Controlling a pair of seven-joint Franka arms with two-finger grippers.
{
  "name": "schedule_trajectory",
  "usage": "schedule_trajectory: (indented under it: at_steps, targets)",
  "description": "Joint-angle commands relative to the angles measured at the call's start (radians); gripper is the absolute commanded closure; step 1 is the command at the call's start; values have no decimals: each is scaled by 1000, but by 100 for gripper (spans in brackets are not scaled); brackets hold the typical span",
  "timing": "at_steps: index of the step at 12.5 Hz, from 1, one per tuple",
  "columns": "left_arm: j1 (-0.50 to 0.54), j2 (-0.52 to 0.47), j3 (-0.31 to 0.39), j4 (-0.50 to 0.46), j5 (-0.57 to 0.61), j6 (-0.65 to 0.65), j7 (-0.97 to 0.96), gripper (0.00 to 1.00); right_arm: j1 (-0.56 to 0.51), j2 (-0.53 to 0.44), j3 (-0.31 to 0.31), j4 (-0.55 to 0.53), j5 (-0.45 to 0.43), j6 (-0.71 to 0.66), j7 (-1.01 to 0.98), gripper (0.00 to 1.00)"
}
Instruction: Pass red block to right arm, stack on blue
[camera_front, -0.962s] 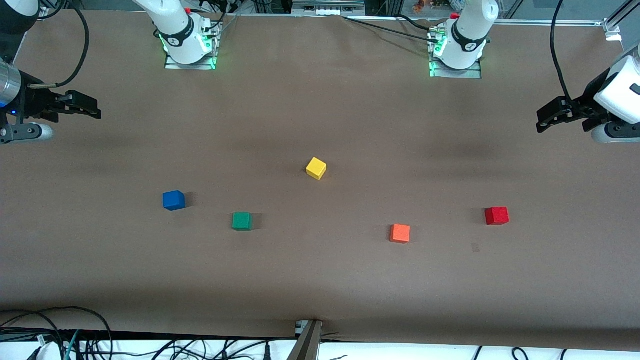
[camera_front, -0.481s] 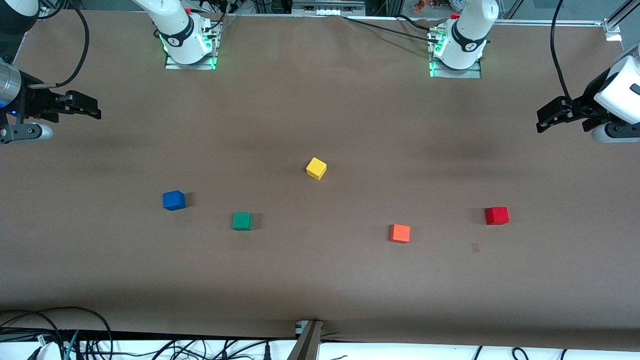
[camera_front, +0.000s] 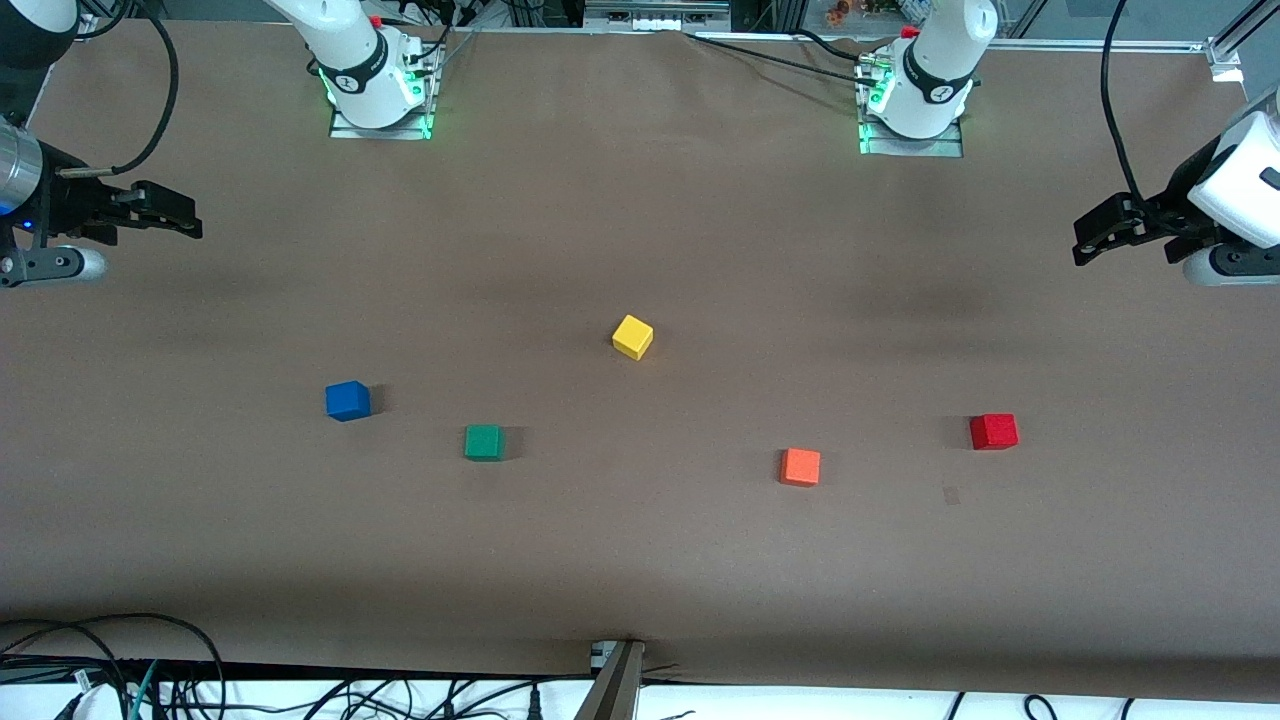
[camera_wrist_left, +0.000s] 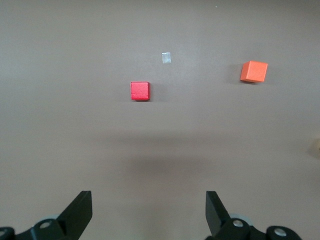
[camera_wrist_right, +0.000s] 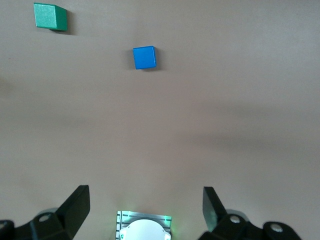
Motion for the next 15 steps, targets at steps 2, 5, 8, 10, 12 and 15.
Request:
schedule_trajectory:
  at_steps: [2,5,8,10,12,15]
  targets:
    - [2,8,-3,22,17,-19,12,0,-14,1,9,11,16,-5,-3,0]
    - [2,8,-3,22,17,-21,12,0,-14,1,9,11,16,-5,-3,0]
    - [4,8,-1,22,17,-24,12,0,-15,1,9,11,16,-4,-3,0]
    - [4,10,0,22,17,-27,12,0,-14,1,9,11,16,-4,-3,0]
    - [2,8,-9,27,19,-21,14,0,-14,1,9,11,16,-4,-3,0]
    - [6,-7,3,54,23,-64,12,0,-15,1,9,11,16,-4,-3,0]
